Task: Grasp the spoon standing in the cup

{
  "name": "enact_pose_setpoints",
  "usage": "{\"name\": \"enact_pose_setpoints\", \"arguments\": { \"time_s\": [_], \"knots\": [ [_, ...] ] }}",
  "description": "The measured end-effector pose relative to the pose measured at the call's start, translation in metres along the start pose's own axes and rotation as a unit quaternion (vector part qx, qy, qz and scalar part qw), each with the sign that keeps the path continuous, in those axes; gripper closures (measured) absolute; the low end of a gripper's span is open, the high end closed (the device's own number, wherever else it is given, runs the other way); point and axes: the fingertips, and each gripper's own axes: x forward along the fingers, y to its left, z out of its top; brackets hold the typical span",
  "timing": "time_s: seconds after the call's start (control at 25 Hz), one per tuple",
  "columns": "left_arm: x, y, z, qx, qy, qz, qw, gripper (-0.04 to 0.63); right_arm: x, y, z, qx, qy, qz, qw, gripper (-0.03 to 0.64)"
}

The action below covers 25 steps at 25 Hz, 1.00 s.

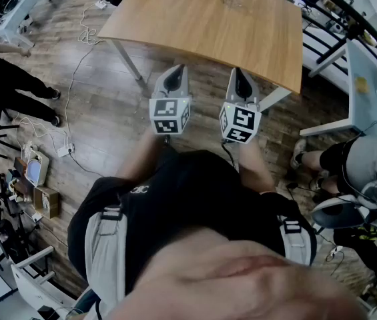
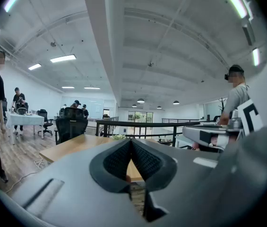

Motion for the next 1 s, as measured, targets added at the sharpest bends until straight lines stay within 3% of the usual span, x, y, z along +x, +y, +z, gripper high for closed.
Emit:
{"name": "enact_pose_setpoints", "arguments": {
  "time_s": [0.12, 0.28, 0.6, 1.0],
  "knots": [
    [0.001, -0.006, 0.005, -0.006, -0.002, -0.005, 1.0, 0.584, -0.001, -0.003, 0.002, 0.001, 0.001, 0.005, 1.0, 0.618],
    [0.004, -0.02, 0.008, 0.02, -0.008, -0.005, 0.9998, 0.584, -0.005, -0.012, 0.003, 0.008, -0.004, 0.002, 1.0, 0.617],
    [0.005, -0.043, -0.005, 0.036, 0.008, -0.006, 0.9993, 0.584, -0.006, -0.022, -0.008, 0.024, 0.01, 0.018, 1.0, 0.617],
    [0.048, -0.016, -0.011, -0.01, 0.011, -0.007, 0.9999, 0.584, 0.032, -0.016, -0.012, -0.002, 0.016, 0.021, 1.0, 0.617]
  ]
}}
